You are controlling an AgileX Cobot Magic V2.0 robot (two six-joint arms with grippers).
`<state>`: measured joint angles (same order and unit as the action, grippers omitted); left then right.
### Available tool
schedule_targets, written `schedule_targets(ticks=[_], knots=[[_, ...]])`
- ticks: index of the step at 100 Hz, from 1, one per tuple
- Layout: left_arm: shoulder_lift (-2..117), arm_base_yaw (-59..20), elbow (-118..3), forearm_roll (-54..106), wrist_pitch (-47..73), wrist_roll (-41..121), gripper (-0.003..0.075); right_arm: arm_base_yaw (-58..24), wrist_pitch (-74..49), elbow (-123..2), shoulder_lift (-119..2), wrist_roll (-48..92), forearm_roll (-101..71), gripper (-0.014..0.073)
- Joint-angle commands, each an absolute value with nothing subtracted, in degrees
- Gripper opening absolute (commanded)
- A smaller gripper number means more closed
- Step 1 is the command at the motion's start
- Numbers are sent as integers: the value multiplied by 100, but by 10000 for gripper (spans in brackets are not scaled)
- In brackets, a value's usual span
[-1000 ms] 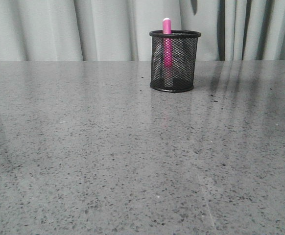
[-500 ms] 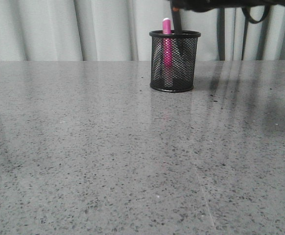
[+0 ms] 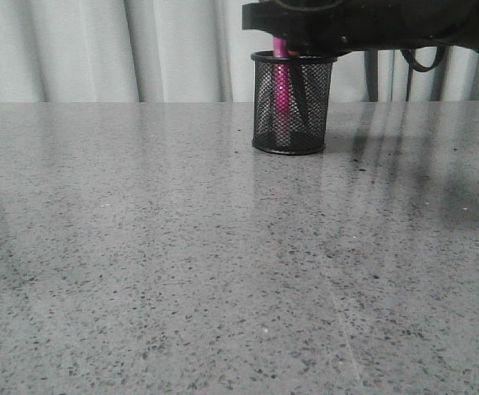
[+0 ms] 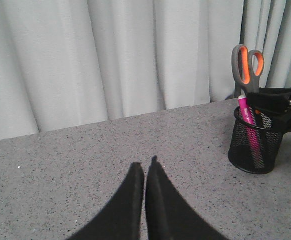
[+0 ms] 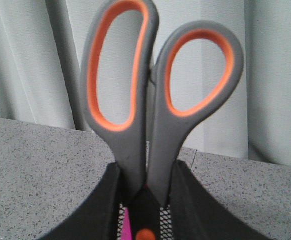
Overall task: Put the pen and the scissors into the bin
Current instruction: 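Lower the scissors blades-first into the cup and open the right gripper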
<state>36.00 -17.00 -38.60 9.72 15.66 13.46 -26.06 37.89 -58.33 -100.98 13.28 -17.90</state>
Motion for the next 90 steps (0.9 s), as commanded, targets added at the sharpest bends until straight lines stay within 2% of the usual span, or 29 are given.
schedule_targets(ticks=[1, 12, 19, 38, 45, 90], knots=[[3587, -1683, -4026, 1047, 1134, 1309, -19, -2601, 4280, -5968, -9826, 1328, -1683, -76], [3587, -1683, -4026, 1047, 1134, 1309, -19, -2601, 4280, -5968, -9826, 1328, -1683, -69], [3587, -1683, -4026, 1047, 1134, 1309, -19, -2601, 4280, -5968, -9826, 1328, -1683, -28], [3587, -1683, -4026, 1047, 1134, 1309, -19, -2601, 4280, -5968, -9814, 1328, -1683, 201], [3587, -1683, -4026, 1047, 1134, 1309, -19, -2601, 4321, -5968, -9791, 1328, -1683, 254], [3587, -1683, -4026, 1037, 1144, 1309, -19, -2601, 4350, -5954, -8792, 1483, -1683, 264]])
